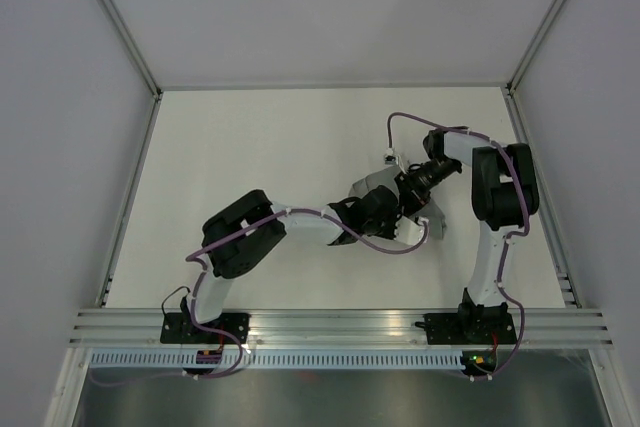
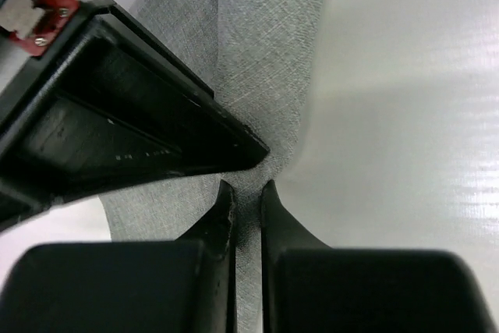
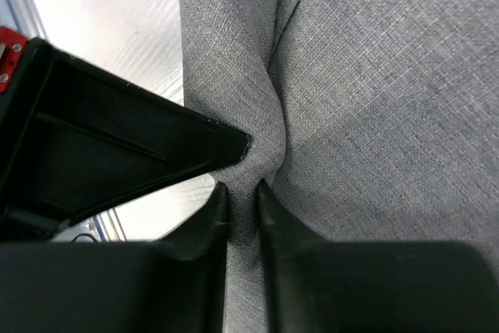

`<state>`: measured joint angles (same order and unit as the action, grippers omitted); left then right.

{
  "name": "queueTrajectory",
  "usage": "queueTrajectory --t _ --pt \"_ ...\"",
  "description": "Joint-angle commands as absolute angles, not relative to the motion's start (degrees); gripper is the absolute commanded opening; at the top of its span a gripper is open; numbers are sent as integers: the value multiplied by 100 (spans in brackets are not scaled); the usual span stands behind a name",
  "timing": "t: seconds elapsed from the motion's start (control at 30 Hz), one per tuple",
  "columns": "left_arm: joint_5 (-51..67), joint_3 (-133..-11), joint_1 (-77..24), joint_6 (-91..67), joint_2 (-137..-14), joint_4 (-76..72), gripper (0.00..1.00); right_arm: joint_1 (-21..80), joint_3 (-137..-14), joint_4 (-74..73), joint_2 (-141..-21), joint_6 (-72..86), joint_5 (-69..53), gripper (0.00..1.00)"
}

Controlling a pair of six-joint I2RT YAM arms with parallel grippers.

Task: Fold the napkin, place the utensils inside, and roll it up
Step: Roll the napkin with the utensil

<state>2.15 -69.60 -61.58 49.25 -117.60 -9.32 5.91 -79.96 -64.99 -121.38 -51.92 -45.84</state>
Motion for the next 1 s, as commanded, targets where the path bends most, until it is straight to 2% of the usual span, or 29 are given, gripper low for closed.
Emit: queueTrajectory --t 0.0,0.1,0.2,0.27,0.53,0.7,0.97 --pt "755 -7583 -6170 4229 -12093 630 2 563 -7673 -5039 -11709 -5125 -3630 37" --pt "879 -8164 -6161 3675 -12339 1387 2 466 -7498 -4215 -11067 -4388 -3403 54" --pt "888 -8744 -6170 3148 -12612 2020 2 291 -7287 -3161 -10557 -3378 -2858 62" --pt "844 -8815 -6179 2771 -12674 2161 2 98 -7356 -2892 -10433 -2920 -2321 63" --pt "948 -9412 -6170 1469 -13024 3206 2 -904 -7313 -2953 -10117 -2294 -2100 60" --pt "1458 -10116 -6144 897 -13447 4209 2 -1414 -7014 -3216 -9800 -2609 -2829 58" --pt "3171 -9993 -5626 466 -13710 4517 2 -1556 -5732 -3261 -8448 -3971 -3445 57"
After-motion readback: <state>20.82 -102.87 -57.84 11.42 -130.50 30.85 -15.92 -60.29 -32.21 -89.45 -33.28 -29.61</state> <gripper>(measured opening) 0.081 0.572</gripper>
